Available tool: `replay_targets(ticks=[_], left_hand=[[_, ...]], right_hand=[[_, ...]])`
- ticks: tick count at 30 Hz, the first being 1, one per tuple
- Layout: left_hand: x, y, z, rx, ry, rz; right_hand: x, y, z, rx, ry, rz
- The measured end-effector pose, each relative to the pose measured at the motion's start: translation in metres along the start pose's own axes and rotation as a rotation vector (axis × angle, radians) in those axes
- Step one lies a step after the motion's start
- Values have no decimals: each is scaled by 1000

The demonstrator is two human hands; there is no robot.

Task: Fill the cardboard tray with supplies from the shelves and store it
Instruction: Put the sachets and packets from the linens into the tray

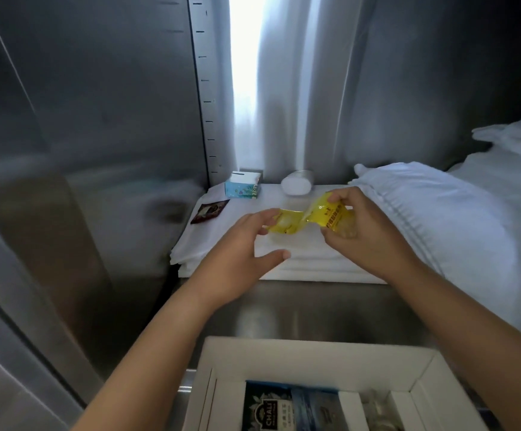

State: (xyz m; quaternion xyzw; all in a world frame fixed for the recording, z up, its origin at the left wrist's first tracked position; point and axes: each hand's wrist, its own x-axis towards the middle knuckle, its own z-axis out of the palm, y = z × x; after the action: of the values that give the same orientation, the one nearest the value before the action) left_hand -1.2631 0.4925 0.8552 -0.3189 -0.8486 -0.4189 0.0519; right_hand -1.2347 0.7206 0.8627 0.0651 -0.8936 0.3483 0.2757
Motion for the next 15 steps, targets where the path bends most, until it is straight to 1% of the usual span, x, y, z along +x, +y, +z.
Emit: replay_targets(ticks=[3, 8, 11, 15], left_hand=[[19, -1, 3, -50, -41, 9], [40, -2, 8, -146, -160, -5], [46, -1, 11, -205, -226, -2], [45, -4, 15, -287, -210, 0]], right_hand=[[-1, -8, -8, 56, -11, -25], [-4, -17, -22, 153, -37, -25], [-4, -20, -27, 170, -49, -28], [-8, -15, -21, 254, -35, -54]])
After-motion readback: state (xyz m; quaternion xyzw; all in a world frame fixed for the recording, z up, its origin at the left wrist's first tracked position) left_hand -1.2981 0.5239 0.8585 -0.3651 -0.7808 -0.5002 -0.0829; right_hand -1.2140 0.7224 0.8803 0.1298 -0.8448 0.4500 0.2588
